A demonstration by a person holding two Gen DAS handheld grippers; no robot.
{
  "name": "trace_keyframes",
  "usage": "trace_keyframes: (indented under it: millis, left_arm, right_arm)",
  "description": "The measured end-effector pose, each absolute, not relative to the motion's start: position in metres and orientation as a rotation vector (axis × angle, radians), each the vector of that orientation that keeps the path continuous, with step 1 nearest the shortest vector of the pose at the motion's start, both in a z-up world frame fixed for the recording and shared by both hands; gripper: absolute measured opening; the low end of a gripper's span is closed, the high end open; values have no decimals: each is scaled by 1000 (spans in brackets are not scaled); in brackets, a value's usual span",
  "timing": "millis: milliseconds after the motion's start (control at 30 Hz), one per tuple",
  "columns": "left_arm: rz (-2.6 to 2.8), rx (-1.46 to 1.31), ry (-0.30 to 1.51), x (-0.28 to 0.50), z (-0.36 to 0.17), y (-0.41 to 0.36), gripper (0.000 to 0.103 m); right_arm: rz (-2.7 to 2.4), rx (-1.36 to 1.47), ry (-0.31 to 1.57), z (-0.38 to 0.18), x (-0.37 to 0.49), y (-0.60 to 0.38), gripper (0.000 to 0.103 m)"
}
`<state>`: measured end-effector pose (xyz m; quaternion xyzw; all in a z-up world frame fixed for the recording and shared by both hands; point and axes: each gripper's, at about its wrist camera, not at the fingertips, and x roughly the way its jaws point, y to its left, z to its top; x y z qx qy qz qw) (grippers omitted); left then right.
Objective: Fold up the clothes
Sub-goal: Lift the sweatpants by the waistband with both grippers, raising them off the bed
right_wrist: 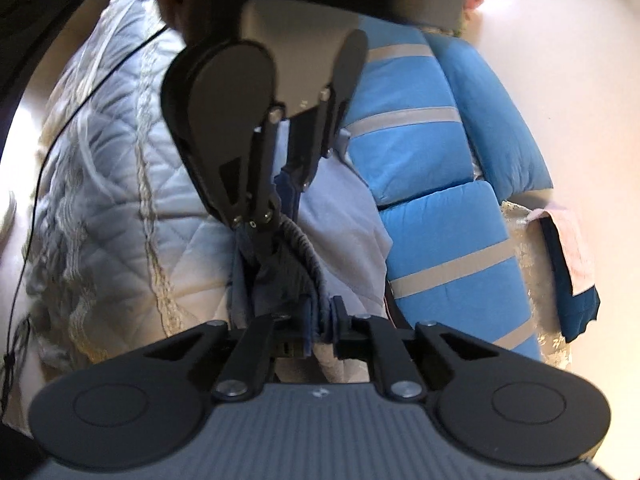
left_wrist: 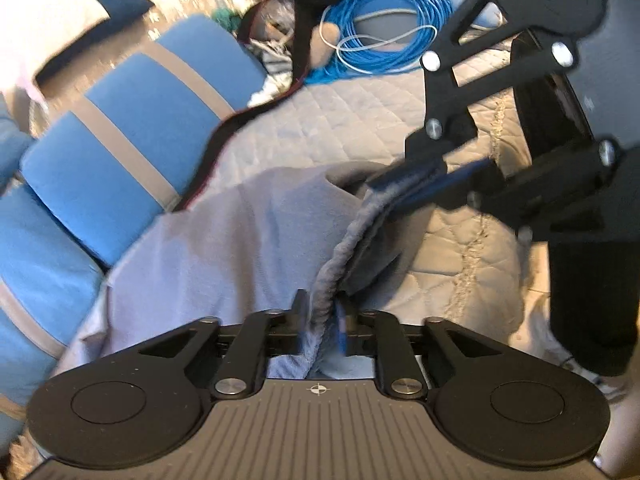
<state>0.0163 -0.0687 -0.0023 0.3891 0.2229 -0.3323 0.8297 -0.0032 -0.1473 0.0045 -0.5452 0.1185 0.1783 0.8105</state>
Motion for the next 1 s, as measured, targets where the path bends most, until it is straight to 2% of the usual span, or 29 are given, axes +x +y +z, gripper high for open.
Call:
trace_keyframes:
  millis: [33, 67, 100, 367, 633, 933, 1000]
  left_arm:
    - [-674, 835, 456, 13, -1, -65, 44]
    - [-643, 846, 440, 11, 0, -62, 50]
    - [-612, 857, 424, 8, 1, -58, 51]
    - [-467, 992, 455, 6, -1, -12, 52]
    - [-385, 906, 561, 38, -11, 27, 51]
    - [-335, 1248, 492, 39, -55, 14, 51]
    - [-325, 1286, 465, 39, -56, 11, 48]
  right_arm:
    - [377, -1149, 245, 8, -3, -148, 10]
    - [370, -1134, 237, 11, -2, -149, 10]
    - [364, -1119, 229, 14, -2, -150, 10]
    - [333, -1014, 209, 35, 6, -157, 10]
    - [302, -926, 215, 48, 10, -160, 10]
    - [281, -879, 226, 54, 11, -168, 10]
    - [272, -866, 228, 54, 13, -170, 10]
